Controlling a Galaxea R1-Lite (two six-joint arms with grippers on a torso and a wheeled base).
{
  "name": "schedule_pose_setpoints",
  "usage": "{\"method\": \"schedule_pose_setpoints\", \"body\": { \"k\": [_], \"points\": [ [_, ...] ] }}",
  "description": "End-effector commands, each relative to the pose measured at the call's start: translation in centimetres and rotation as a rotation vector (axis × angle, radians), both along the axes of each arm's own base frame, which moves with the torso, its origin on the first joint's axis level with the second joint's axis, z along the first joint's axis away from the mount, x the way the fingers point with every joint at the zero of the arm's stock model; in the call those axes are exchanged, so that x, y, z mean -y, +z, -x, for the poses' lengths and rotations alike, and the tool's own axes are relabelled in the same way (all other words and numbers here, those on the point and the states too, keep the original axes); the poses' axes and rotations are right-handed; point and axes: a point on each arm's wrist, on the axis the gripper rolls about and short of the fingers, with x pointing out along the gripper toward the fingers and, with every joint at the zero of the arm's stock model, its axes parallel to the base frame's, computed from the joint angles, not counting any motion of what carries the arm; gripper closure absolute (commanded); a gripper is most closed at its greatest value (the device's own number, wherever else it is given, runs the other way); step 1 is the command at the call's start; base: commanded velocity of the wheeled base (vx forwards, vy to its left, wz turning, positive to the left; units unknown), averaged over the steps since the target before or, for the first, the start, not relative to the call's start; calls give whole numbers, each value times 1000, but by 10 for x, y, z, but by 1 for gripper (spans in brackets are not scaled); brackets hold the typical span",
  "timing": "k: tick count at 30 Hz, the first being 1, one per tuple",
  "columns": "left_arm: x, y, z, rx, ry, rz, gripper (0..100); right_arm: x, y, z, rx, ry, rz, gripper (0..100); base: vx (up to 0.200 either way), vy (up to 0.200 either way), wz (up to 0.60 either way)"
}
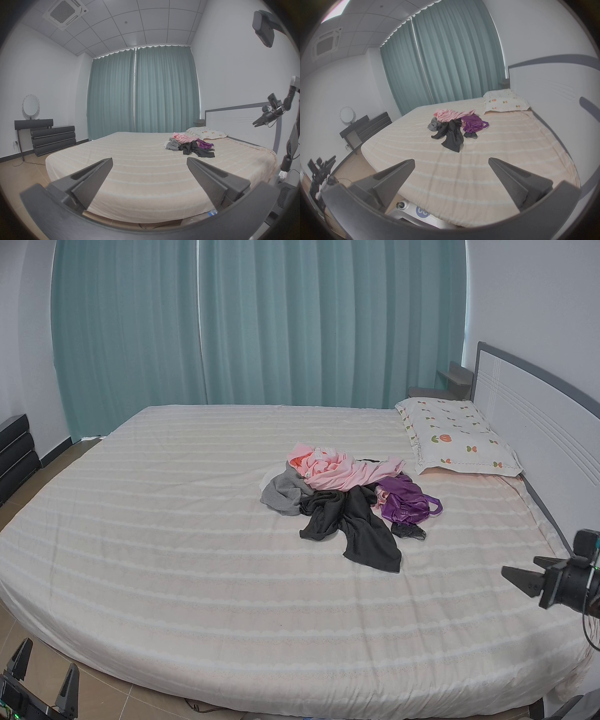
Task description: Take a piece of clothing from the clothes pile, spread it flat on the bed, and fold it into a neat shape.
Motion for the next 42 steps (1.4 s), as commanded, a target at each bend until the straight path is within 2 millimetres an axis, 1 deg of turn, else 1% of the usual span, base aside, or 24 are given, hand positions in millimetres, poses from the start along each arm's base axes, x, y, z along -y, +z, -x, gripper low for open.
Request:
{"method": "schedule_pose_setpoints", "body": {
  "k": [1, 6, 7, 8, 9, 10, 12, 14, 15, 17, 18, 20, 23, 24, 28, 30, 31, 32, 33, 36, 38, 42],
  "points": [
    [0, -5, 0, -5, 0, 0, 0, -47, -74, -156, -277, 4, -118, 0, 0, 0, 0],
    [0, -5, 0, -5, -1, 0, 0, -59, -91, -191, -301, -28, -159, 0, 0, 0, 0],
    [0, -5, 0, -5, -1, 0, 0, -59, -91, -191, -301, -28, -159, 0, 0, 0, 0],
    [0, -5, 0, -5, 0, 0, 0, -62, -99, -204, -306, -38, -171, 0, 0, 0, 0],
    [0, -5, 0, -5, -1, 0, 0, -62, -99, -205, -306, -38, -171, 0, 0, 0, 0],
    [0, -5, 0, -5, 0, 0, 0, -64, -104, -214, -309, -44, -182, 0, 0, 0, 0],
    [0, -5, 0, -5, 0, 0, 0, -68, -111, -223, -321, -50, -195, 0, 0, 0, 0],
    [0, -5, 0, -5, -1, 0, 0, -72, -115, -227, -328, -46, -198, 0, 0, 0, 0],
    [0, -5, 0, -5, 0, 0, 0, -75, -122, -235, -334, -50, -205, 0, 0, 0, 0],
    [0, -5, 0, -5, 0, 0, 0, -77, -128, -239, -342, -54, -212, 0, 0, 0, 0],
    [0, -5, 0, -5, 0, 0, 0, -80, -132, -245, -345, -60, -228, 0, 0, 0, 0],
    [0, -5, 0, -5, 0, 0, 0, -83, -135, -251, -347, -67, -244, 0, 0, 0, 0],
    [0, -5, 0, -5, 0, 0, 0, -86, -147, -259, -361, -72, -250, 0, 0, 0, 0],
    [0, -5, 0, -5, 0, 0, 0, -88, -157, -264, -374, -77, -250, 0, 0, 0, 0],
    [0, -5, 0, -5, -1, 0, 0, -92, -175, -275, -376, -121, -242, 0, 0, 0, 0],
    [0, -5, 0, -5, -1, 0, 0, -94, -183, -280, -374, -137, -233, 0, 0, 0, 0],
    [0, -5, 0, -5, -1, 0, 0, -94, -183, -280, -374, -137, -233, 0, 0, 0, 0],
    [0, -5, 0, -5, 0, 0, 0, -96, -190, -283, -379, -141, -229, 0, 0, 0, 0],
    [0, -5, 0, -5, 0, 0, 0, -96, -190, -283, -379, -141, -229, 0, 0, 0, 0],
    [0, -5, 0, -5, 0, 0, 0, -97, -204, -287, -393, -143, -225, 0, 0, 0, 0],
    [0, -5, 0, -5, 0, 0, 0, -99, -210, -290, -394, -143, -225, 0, 0, 0, 0],
    [0, -5, 0, -5, 0, 0, 0, -107, -214, -295, -393, -147, -259, 0, 0, 0, 0]
  ]
}}
